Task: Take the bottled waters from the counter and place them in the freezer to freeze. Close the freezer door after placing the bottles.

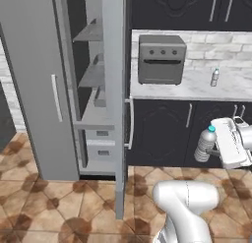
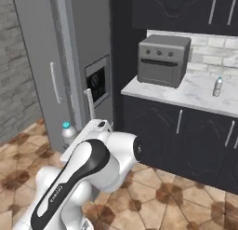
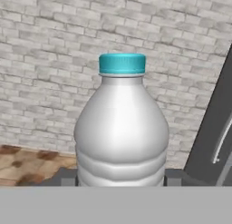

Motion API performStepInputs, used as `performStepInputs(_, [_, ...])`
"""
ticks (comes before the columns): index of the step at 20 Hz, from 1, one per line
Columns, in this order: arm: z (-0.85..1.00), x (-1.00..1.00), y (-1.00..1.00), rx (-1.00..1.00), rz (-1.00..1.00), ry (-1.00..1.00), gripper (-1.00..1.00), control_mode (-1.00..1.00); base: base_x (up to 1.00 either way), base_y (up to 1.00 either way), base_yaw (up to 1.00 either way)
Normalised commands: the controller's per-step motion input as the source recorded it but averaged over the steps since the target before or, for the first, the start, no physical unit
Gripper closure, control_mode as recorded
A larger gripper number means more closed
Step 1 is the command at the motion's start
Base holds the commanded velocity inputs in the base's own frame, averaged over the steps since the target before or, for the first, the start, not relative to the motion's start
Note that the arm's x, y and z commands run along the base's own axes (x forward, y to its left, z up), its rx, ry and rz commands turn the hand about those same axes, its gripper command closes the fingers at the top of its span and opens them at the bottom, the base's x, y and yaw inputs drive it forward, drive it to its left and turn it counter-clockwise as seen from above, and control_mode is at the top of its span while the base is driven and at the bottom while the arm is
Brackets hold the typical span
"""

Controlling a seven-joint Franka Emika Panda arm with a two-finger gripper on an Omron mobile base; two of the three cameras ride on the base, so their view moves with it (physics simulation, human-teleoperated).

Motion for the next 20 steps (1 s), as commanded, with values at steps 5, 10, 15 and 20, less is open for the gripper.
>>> performStepInputs(5, [0.0, 0.0, 0.0, 0.0, 0.0, 0.0, 1.0, 1.0, 0.0, 1.0, -0.09])
performStepInputs(10, [0.0, 0.0, 0.0, 0.0, 0.0, 0.0, 1.0, 1.0, 0.0, 1.0, -0.11])
performStepInputs(15, [0.0, 0.0, 0.0, 0.0, 0.0, 0.0, 1.0, 1.0, 0.04, 0.91, -0.13])
performStepInputs(20, [0.0, 0.0, 0.0, 0.0, 0.0, 0.0, 1.0, 1.0, 0.12, 0.74, -0.24])
